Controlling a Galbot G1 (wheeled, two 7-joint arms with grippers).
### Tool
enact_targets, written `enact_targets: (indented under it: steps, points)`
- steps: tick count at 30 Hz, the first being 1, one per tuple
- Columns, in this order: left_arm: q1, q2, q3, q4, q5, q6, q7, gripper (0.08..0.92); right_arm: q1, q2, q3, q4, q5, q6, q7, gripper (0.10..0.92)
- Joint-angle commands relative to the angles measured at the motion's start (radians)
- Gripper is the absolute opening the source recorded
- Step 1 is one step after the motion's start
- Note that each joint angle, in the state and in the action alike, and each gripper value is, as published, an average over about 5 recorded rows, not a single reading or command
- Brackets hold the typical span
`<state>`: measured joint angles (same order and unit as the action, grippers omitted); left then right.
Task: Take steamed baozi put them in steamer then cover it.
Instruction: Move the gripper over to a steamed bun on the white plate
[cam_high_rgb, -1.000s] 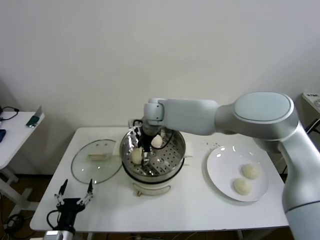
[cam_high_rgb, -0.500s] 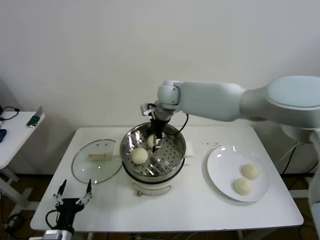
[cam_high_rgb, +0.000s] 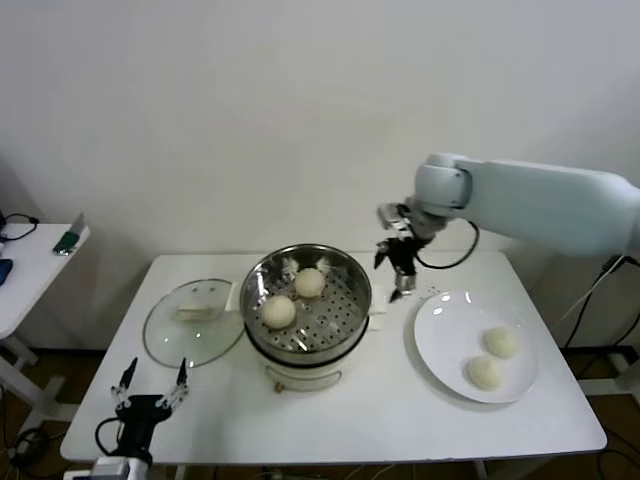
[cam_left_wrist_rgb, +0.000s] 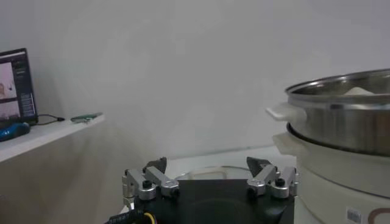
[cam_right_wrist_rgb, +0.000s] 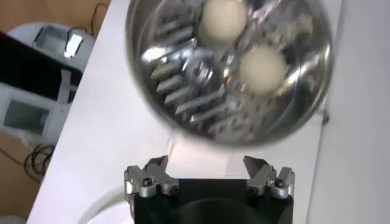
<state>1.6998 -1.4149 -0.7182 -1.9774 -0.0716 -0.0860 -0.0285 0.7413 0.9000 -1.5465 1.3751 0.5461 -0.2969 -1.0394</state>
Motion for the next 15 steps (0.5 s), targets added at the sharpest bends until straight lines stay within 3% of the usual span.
enact_targets:
  steps: [1,15]
  points:
    - [-0.001,-0.007,-0.001,-0.008,0.020,0.010,-0.001,0.823,-0.185,-0.326,0.067,0.090,-0.271,0.013,-0.016,0.823]
    - [0.008,-0.035,-0.006,-0.003,0.034,0.023,-0.017,0.823,-0.491,-0.397,0.236,0.000,-0.418,0.037,-0.025,0.823]
